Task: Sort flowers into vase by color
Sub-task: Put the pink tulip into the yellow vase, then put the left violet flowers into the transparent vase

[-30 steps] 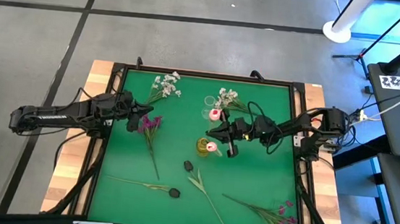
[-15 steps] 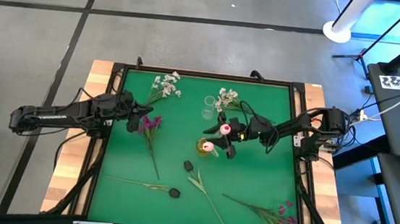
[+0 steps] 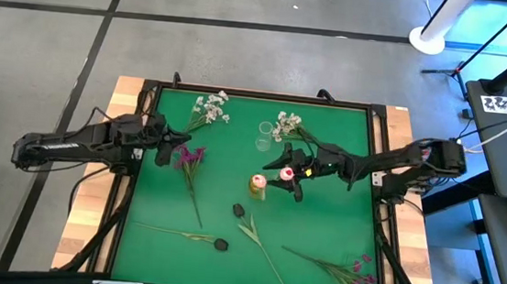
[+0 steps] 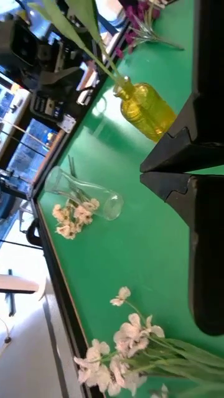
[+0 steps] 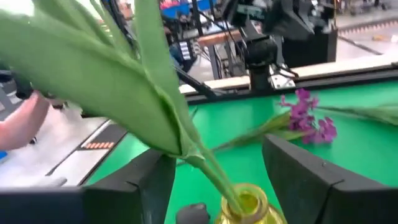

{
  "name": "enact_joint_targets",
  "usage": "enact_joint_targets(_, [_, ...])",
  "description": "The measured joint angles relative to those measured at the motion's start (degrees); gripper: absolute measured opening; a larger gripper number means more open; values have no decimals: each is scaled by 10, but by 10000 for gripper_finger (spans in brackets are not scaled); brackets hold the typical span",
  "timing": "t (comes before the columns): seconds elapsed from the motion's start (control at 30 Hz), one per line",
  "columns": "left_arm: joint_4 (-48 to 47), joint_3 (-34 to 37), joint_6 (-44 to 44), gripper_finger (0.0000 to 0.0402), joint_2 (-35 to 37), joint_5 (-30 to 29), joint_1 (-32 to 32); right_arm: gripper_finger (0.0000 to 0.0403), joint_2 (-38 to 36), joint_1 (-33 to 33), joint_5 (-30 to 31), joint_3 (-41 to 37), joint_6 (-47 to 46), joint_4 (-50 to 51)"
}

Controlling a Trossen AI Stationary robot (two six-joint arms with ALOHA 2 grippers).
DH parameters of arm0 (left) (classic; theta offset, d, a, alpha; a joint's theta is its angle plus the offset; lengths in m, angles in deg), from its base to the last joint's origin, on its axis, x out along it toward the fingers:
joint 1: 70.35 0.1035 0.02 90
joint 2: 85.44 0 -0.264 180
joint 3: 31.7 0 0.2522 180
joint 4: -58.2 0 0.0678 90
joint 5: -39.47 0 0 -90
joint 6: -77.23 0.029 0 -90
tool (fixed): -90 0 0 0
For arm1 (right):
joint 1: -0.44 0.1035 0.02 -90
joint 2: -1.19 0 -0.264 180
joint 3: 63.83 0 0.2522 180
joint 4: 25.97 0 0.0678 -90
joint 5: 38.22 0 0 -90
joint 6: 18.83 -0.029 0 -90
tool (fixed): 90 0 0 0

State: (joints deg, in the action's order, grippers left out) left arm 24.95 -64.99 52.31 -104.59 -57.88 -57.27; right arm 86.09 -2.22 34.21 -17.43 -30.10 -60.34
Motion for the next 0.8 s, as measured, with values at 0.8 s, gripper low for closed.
enact_joint_targets(0.8, [-286,-218,-238,0,-372,54,-115,265,-190,1,124,0,-49,555])
